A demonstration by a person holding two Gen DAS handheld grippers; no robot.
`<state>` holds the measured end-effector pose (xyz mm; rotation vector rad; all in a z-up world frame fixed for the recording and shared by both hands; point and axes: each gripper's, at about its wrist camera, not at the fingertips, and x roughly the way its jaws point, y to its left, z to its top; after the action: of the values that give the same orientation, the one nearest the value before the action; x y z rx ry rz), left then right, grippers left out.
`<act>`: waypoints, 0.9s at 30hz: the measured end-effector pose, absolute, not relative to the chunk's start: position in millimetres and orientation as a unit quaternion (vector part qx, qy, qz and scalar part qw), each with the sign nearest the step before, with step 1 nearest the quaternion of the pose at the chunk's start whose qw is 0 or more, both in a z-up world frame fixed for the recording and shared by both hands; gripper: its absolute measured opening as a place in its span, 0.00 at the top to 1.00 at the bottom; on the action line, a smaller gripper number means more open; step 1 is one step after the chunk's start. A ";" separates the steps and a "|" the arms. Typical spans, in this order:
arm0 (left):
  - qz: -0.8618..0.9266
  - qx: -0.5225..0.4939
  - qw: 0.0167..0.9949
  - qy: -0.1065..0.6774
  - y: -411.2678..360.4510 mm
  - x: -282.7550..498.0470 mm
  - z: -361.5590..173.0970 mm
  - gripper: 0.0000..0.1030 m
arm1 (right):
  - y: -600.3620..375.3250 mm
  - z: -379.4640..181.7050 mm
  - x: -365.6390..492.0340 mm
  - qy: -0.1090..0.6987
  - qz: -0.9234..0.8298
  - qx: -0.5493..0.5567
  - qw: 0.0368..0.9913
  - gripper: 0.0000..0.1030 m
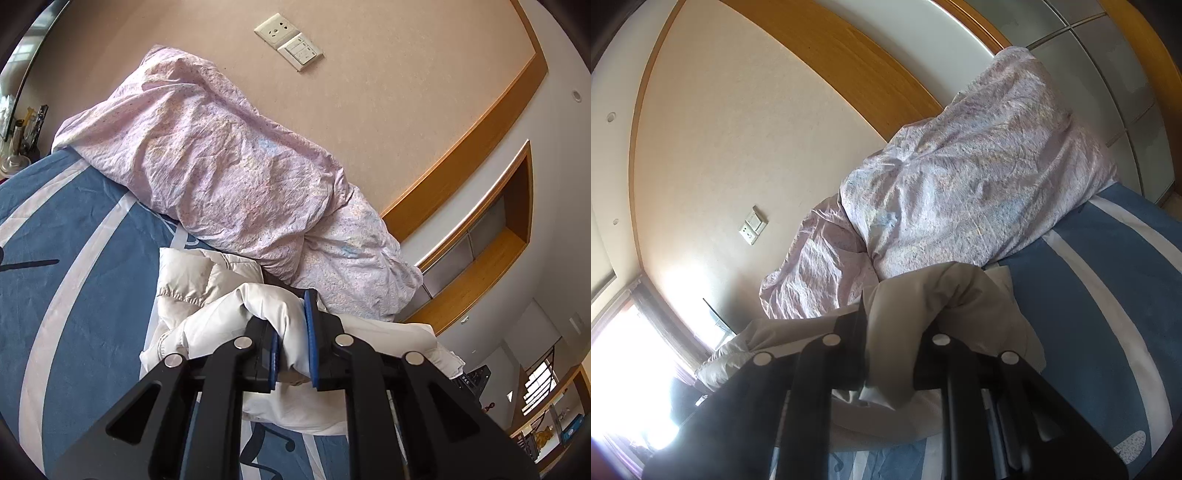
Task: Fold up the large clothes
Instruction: 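Grasp the jacket hem with both tools and lift it toward the collar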
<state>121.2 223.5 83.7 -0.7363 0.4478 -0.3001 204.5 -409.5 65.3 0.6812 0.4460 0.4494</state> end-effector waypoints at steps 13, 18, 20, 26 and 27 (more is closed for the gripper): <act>-0.139 -0.351 0.906 0.190 227.4 191.2 113.8 0.89 | -391.3 91.3 259.1 0.209 0.171 0.309 0.912 0.84; -0.127 -0.352 0.908 0.190 229.2 224.0 112.9 0.89 | -374.8 94.7 288.0 0.218 0.126 0.274 0.928 0.84; -0.118 -0.357 0.906 0.192 230.4 238.8 107.9 0.89 | -367.8 90.8 301.5 0.223 0.108 0.260 0.933 0.84; -0.081 -0.375 0.900 0.208 236.8 279.7 82.7 0.89 | -343.0 70.3 345.7 0.244 0.056 0.209 0.945 0.84; -0.076 -0.376 0.899 0.210 237.7 285.9 78.1 0.89 | -339.9 66.1 352.7 0.247 0.047 0.204 0.946 0.84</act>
<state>285.9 237.7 78.1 -0.7784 0.4355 -0.1564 352.7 -339.9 66.1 0.4148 0.5040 0.0957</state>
